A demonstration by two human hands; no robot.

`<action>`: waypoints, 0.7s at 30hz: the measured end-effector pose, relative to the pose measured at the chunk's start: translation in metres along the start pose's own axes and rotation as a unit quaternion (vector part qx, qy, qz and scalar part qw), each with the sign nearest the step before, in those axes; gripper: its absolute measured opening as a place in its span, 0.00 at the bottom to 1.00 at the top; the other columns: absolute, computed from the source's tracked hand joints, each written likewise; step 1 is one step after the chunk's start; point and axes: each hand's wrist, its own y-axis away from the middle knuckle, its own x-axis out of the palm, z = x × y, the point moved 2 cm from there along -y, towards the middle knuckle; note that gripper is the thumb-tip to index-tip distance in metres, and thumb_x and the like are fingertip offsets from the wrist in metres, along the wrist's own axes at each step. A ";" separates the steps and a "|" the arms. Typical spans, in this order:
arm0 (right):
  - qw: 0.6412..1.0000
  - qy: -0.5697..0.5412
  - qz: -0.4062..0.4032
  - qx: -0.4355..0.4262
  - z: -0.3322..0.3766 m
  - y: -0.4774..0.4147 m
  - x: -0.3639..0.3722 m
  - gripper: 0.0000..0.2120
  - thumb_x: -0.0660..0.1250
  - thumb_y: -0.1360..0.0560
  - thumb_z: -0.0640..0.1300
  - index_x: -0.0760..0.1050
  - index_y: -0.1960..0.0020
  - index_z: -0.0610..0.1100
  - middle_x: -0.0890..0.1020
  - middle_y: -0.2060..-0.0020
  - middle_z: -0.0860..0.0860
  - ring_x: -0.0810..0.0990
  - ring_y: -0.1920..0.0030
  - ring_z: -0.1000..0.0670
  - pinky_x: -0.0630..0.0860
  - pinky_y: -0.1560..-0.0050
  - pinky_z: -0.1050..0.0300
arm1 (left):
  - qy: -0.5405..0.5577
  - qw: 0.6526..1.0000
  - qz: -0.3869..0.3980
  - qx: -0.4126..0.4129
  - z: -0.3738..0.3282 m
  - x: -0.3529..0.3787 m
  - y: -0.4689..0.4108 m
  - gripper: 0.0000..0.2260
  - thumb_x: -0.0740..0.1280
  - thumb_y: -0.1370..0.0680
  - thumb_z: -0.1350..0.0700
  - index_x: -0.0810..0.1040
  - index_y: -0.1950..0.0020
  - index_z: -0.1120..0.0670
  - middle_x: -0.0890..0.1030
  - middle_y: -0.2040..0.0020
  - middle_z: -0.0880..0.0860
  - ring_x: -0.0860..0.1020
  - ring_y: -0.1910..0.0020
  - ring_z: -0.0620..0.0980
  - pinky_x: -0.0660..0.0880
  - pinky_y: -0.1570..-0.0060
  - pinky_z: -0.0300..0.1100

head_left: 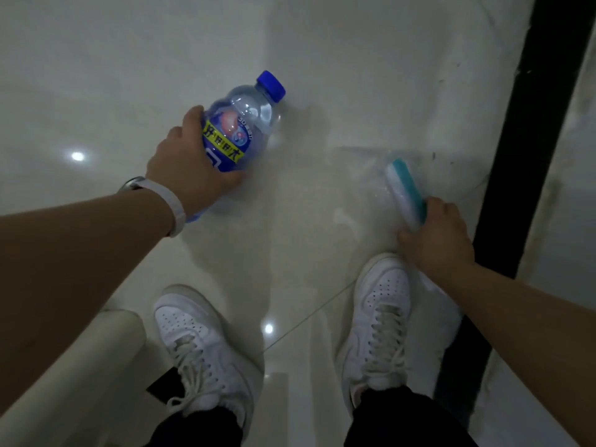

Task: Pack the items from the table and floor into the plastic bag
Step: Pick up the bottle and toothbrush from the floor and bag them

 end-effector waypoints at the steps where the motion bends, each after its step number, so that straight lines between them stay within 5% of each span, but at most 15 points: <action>1: 1.000 0.006 -0.007 -0.007 0.000 -0.003 0.000 0.25 0.69 0.28 0.49 0.66 0.35 0.42 0.71 0.42 0.40 0.73 0.43 0.38 0.74 0.48 0.44 | -0.010 1.000 -0.009 0.007 0.001 0.002 -0.001 0.43 0.71 0.40 0.38 0.61 0.28 0.48 0.76 0.40 0.58 0.75 0.43 0.63 0.75 0.45 0.56; 5: 0.998 0.038 -0.025 -0.046 0.004 -0.014 -0.011 0.15 0.67 0.27 0.45 0.69 0.44 0.40 0.74 0.51 0.40 0.74 0.51 0.39 0.73 0.58 0.49 | -0.010 1.000 -0.014 0.023 0.003 0.002 -0.004 0.34 0.76 0.36 0.44 0.65 0.36 0.49 0.78 0.46 0.56 0.77 0.50 0.60 0.72 0.54 0.48; 12: 0.982 0.021 -0.083 -0.170 0.045 -0.023 -0.063 0.11 0.65 0.26 0.44 0.70 0.47 0.40 0.71 0.56 0.46 0.71 0.59 0.45 0.67 0.63 0.54 | 0.076 0.996 -0.045 0.015 -0.024 -0.008 0.015 0.31 0.78 0.34 0.46 0.67 0.37 0.49 0.79 0.47 0.51 0.77 0.52 0.53 0.71 0.53 0.43; 17: 0.978 -0.039 -0.102 -0.175 0.074 0.024 -0.118 0.10 0.65 0.25 0.45 0.68 0.48 0.42 0.72 0.57 0.46 0.74 0.61 0.46 0.70 0.65 0.55 | 0.143 0.987 -0.076 0.015 -0.076 -0.058 0.060 0.28 0.78 0.33 0.48 0.68 0.40 0.48 0.76 0.54 0.44 0.74 0.59 0.45 0.68 0.57 0.36; 21: 0.979 -0.094 -0.100 -0.152 0.095 0.081 -0.182 0.09 0.66 0.26 0.45 0.66 0.52 0.47 0.73 0.61 0.49 0.71 0.67 0.52 0.64 0.71 0.61 | 0.176 0.981 -0.081 0.034 -0.120 -0.124 0.103 0.28 0.79 0.34 0.49 0.67 0.41 0.45 0.75 0.58 0.38 0.74 0.64 0.36 0.67 0.66 0.23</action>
